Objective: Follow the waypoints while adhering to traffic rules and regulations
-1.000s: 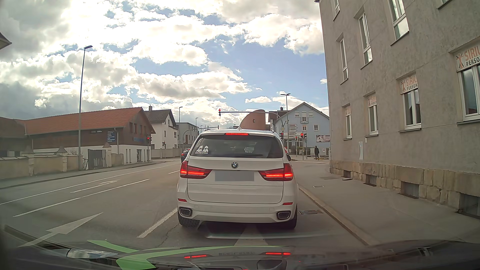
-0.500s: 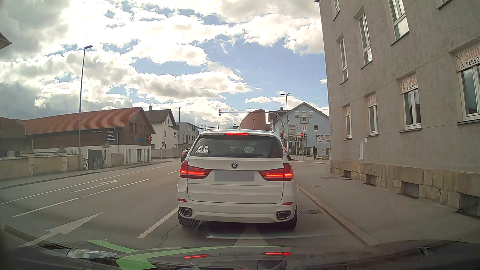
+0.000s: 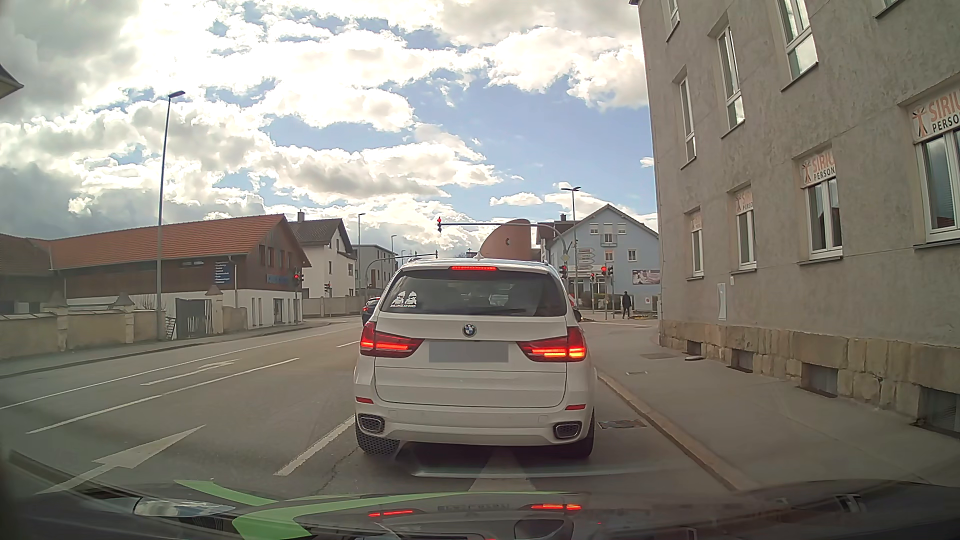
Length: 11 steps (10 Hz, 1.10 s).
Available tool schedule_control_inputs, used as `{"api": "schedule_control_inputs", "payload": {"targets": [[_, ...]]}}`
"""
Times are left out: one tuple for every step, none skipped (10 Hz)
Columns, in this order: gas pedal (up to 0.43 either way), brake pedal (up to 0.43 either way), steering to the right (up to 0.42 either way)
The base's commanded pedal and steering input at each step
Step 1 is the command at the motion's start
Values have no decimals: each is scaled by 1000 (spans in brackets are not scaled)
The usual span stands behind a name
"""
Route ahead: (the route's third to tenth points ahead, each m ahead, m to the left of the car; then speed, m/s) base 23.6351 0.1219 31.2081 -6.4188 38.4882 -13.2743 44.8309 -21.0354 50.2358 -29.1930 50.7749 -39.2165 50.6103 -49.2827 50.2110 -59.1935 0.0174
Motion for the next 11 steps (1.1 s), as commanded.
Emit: {"api": "schedule_control_inputs", "payload": {"targets": [[0, 262, -4], [0, 262, -4], [0, 262, -4], [0, 262, -4], [0, 268, -4], [0, 268, -4], [0, 268, -4], [0, 268, -4], [0, 268, -4], [0, 268, -4], [0, 268, -4]]}}
